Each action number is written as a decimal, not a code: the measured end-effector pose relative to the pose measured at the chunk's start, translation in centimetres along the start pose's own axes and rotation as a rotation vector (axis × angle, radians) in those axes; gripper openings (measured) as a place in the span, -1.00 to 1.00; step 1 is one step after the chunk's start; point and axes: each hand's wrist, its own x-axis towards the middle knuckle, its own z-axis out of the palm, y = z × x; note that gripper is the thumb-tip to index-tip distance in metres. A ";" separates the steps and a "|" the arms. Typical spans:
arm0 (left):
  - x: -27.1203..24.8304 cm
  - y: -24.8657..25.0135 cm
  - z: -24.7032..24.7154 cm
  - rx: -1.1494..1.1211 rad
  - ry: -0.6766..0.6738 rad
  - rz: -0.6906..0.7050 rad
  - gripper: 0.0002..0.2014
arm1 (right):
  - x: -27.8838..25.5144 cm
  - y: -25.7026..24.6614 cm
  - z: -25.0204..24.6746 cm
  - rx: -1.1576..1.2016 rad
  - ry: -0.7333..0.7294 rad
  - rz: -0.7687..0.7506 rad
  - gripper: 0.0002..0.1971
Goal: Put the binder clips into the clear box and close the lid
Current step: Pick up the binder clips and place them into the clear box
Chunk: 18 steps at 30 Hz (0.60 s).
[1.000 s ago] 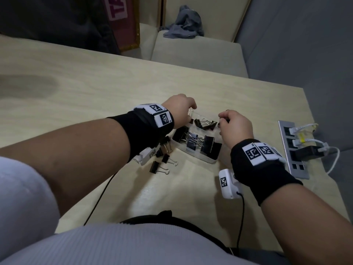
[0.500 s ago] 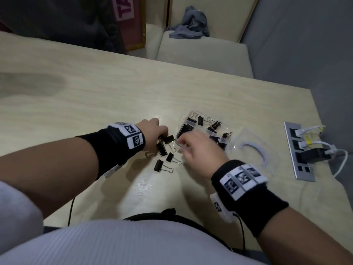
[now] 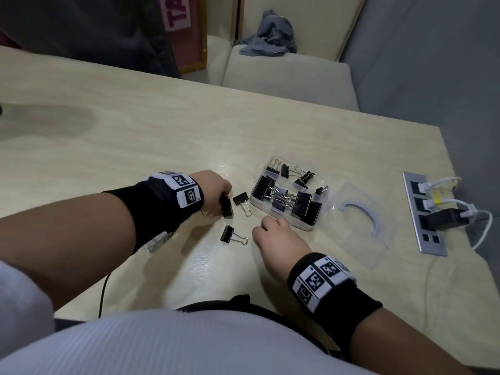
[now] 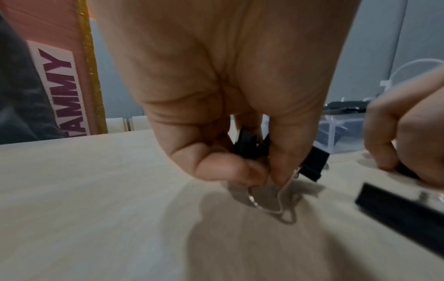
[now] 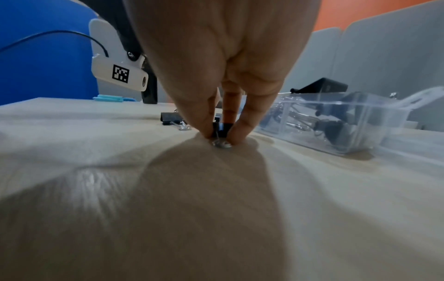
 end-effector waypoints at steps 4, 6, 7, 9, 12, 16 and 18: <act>0.2 -0.1 -2.3 -0.017 0.052 -0.004 -0.76 | -0.5 0.0 -1.1 0.141 0.120 -0.047 -0.84; 0.2 -0.1 -3.7 -0.080 0.097 -0.015 -0.78 | -0.8 0.2 -2.5 0.267 0.249 -0.072 -0.88; 0.2 0.1 -4.3 -0.133 0.120 -0.022 -0.79 | -0.8 0.4 -3.3 0.339 0.327 -0.046 -0.89; 0.4 0.7 -5.3 -0.269 0.152 -0.031 -0.81 | -0.5 1.3 -5.0 0.473 0.482 0.080 -0.88; 1.0 2.4 -6.3 -0.483 0.172 -0.035 -0.84 | 0.5 3.5 -7.5 0.588 0.631 0.339 -0.87; 2.3 5.2 -6.9 -0.719 0.217 -0.013 -0.81 | 1.4 5.8 -9.4 0.582 0.571 0.448 -0.73; 2.9 6.3 -7.1 -0.760 0.234 -0.001 -0.73 | 1.4 5.6 -9.5 0.535 0.482 0.447 -0.64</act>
